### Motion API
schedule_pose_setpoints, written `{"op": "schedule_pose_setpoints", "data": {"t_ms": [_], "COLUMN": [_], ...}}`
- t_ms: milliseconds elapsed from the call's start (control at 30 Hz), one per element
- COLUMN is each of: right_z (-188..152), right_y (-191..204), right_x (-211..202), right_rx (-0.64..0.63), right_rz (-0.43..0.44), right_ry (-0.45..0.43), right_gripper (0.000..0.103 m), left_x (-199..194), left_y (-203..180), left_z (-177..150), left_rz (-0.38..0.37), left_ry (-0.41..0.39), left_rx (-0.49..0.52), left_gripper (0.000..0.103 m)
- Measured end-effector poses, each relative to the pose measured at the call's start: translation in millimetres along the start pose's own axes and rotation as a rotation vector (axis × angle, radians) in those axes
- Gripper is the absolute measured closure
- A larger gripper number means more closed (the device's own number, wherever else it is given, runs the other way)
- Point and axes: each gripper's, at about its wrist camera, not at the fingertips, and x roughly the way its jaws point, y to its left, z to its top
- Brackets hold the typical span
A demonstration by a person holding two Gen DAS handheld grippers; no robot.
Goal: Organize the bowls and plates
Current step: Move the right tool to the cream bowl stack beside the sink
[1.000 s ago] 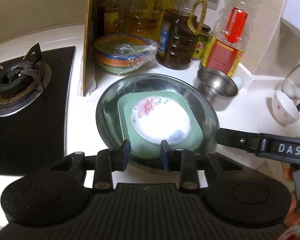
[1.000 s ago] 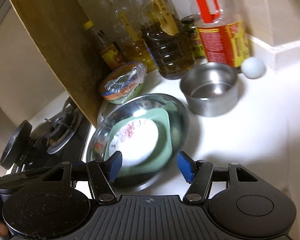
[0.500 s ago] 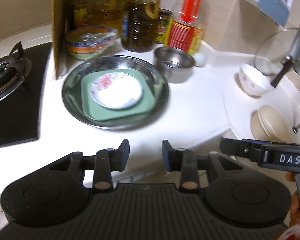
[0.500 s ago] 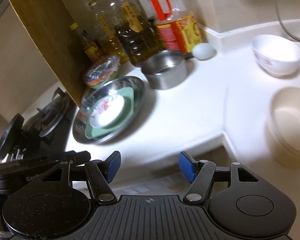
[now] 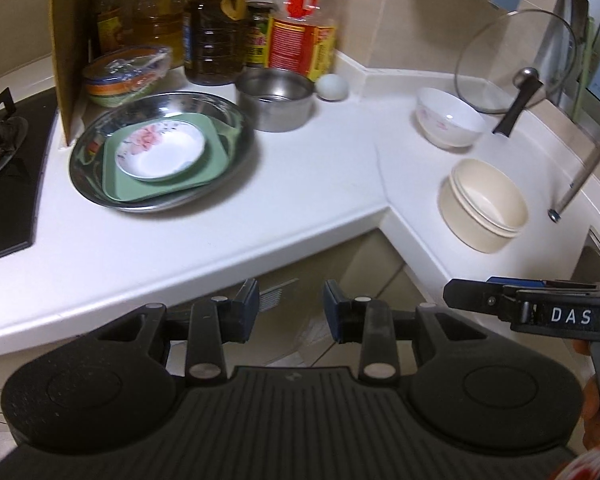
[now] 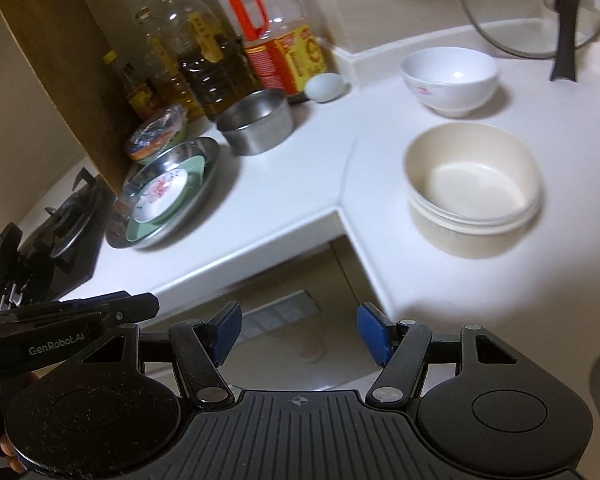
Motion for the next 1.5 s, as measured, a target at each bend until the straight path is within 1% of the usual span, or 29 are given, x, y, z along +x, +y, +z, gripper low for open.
{"op": "schedule_pose_setpoints", "data": {"t_ms": [567,900,1100,1233,1367,1500], "right_z": [-21.3,-33.0,-35.3,-33.3,-28.6,-21.5], "right_y": [-41.0,-69.1,-82.8,-94.0,-102.2,-109.5], "right_x": [-35.3,-52.2,-57.4,-56.7,-56.4,-56.8], "right_rx": [0.026,0.066,0.096,0.137,0.173,0.209], "right_rz": [-0.049,-0.086,-0.124,-0.153,-0.187,-0.221], "right_ry": [-0.006,-0.013,-0.02,-0.035,-0.059,-0.095], "right_gripper": [0.038,0.038,0.038,0.039,0.039,0.039], "left_x": [-6.1,-0.6,8.4,16.3,28.8,45.1], "left_y": [-48.7,-78.6,-93.8,-101.2,-103.7,-109.7], "left_z": [-19.0,-24.3,-18.0,-9.0,5.6,21.2], "left_rz": [-0.021,-0.059,-0.073,-0.086,-0.129,-0.183], "left_ry": [0.011,0.04,0.052,0.039,0.031,0.024], "left_rx": [0.035,0.084,0.132,0.171,0.185,0.223], "left_gripper": [0.071,0.071,0.071,0.071,0.071,0.071]}}
